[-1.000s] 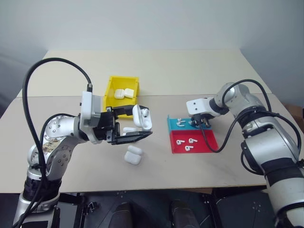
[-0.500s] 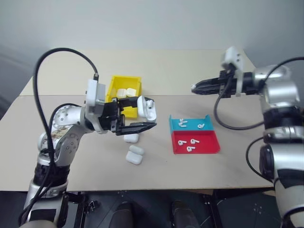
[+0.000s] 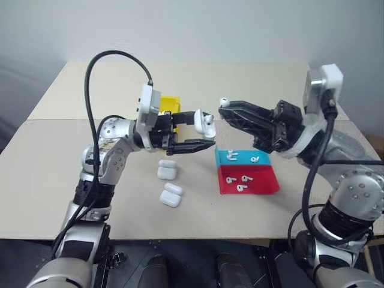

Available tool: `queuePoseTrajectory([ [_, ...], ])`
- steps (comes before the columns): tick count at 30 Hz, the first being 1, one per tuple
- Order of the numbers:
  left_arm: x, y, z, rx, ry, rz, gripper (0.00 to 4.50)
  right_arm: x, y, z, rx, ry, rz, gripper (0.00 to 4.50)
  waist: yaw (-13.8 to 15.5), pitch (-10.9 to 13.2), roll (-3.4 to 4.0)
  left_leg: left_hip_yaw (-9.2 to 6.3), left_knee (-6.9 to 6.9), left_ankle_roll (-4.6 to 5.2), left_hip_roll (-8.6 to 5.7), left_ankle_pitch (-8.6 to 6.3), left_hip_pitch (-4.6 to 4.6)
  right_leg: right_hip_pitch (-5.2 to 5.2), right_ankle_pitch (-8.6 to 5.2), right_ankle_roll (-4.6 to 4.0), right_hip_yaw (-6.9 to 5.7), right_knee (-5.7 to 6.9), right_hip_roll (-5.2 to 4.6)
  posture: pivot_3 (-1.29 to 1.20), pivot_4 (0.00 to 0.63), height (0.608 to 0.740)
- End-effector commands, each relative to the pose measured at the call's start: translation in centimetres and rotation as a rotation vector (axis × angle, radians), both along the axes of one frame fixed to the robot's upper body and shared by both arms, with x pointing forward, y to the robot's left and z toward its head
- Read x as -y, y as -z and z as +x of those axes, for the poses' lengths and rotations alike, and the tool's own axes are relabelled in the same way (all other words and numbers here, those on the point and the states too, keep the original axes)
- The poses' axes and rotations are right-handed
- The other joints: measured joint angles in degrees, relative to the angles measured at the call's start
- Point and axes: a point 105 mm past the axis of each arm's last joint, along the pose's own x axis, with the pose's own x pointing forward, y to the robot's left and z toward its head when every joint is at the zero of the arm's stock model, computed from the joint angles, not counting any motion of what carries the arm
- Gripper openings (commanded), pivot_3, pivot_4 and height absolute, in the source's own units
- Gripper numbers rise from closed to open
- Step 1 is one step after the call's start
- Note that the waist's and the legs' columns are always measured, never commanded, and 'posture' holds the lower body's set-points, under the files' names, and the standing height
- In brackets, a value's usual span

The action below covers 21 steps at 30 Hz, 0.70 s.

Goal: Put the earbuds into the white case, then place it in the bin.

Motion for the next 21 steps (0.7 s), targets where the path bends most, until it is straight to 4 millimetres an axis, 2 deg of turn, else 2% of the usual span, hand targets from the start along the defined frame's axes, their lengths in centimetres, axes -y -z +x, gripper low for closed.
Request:
queuePoseTrajectory([
  [1,0.2,-1.2,-0.2,0.063,0.018,-0.013,2.86,-0.7,-0.4,-0.8,0.046,0.0,0.001,0.62,-0.03,0.0,0.0,0.0,0.0,0.0,0.0,0.0,0.0,0.0,0.0,0.0,0.0,-0.01,0.0,0.0,0.15,0.74],
  [13,-0.2,-1.3,-0.2,0.073,0.007,-0.023,2.86,-1.3,1.7,-0.4,0.029,0.022,-0.107,0.62,0.01,0.0,-0.01,-0.02,0.0,0.03,0.0,0.01,-0.01,-0.01,0.0,0.0,0.0,-0.09,0.0,0.0,0.15,0.74],
  [21,-0.3,-1.4,-0.3,0.077,0.002,-0.029,2.86,-1.3,2.0,0.0,0.036,0.027,-0.124,0.62,0.02,0.0,-0.01,-0.02,0.0,0.03,0.0,0.01,-0.01,0.0,0.0,0.0,0.0,-0.1,0.0,0.0,0.15,0.74],
])
